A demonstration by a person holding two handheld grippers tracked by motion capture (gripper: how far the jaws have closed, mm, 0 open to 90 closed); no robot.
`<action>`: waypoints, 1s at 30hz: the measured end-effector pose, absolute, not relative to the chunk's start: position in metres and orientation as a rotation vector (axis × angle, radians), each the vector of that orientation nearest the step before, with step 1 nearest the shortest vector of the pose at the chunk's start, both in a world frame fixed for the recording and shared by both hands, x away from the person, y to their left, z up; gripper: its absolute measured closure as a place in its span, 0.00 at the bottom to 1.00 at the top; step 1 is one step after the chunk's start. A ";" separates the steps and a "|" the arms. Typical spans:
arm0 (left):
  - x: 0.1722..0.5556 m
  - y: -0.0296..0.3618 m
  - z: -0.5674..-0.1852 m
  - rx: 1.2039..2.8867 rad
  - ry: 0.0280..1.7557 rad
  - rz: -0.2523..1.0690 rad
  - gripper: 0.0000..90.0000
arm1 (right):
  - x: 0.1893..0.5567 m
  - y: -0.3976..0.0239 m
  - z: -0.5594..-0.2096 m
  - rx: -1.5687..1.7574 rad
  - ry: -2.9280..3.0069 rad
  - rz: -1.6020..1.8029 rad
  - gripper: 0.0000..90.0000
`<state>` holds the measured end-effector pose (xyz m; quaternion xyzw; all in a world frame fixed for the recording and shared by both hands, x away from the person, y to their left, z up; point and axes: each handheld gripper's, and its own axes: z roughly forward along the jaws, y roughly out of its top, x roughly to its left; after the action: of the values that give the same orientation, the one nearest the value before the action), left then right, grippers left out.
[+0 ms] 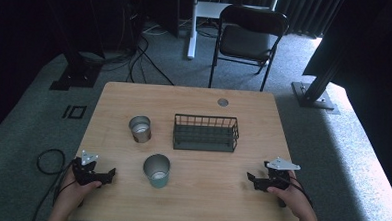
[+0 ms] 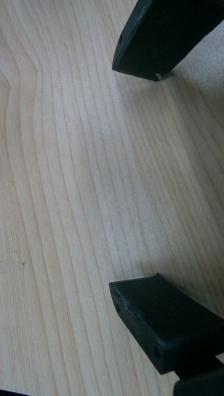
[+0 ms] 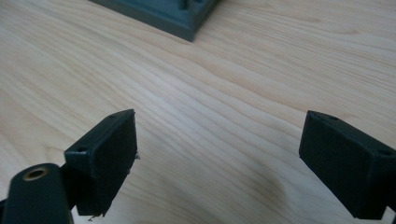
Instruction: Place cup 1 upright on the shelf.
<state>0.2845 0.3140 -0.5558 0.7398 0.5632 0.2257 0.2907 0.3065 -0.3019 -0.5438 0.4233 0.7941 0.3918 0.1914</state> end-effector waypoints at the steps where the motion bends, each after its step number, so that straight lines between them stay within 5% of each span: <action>1: 0.285 0.314 -0.556 1.973 1.502 0.602 0.00 | 0.307 -0.300 -0.543 1.182 2.234 1.108 0.12; 30: 0.285 0.314 -0.556 1.973 1.502 0.602 0.00 | 0.308 -0.235 -0.536 0.908 2.401 1.287 0.12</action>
<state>0.2845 0.3140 -0.5558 0.7399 0.5632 0.2257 0.2907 0.3085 -0.2351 -0.5356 0.3135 0.8285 0.4440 0.1346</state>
